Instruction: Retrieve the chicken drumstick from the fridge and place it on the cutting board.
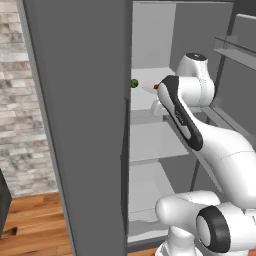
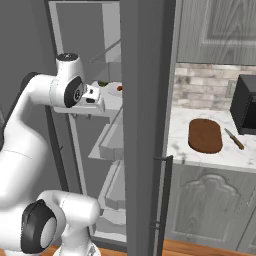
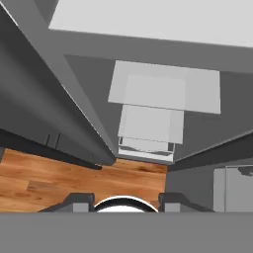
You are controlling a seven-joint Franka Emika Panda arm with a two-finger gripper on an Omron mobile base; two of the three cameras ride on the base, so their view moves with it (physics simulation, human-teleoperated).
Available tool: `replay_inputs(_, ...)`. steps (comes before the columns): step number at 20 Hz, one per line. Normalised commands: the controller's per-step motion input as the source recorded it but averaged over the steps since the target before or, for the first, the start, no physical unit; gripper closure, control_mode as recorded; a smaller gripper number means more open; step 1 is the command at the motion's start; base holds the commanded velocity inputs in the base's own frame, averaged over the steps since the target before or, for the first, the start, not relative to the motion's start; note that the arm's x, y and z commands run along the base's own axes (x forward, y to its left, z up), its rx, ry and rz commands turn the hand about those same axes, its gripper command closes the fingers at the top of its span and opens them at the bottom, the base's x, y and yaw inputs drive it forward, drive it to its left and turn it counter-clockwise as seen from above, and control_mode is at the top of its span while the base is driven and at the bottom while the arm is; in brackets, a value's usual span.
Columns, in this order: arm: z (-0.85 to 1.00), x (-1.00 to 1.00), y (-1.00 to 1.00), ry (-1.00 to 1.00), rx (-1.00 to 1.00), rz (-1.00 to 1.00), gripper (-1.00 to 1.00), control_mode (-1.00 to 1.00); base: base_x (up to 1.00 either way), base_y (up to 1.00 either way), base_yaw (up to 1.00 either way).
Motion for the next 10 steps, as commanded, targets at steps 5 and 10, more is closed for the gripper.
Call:
replay_inputs(5,0.08,0.01,-0.08,-0.15,0.01,0.0,-1.0,-1.0,0.0,0.0,0.0)
replay_inputs(10,0.43,0.1,-0.36,-0.28,0.07,-0.03,-1.0,-1.0,0.0,0.0,0.0)
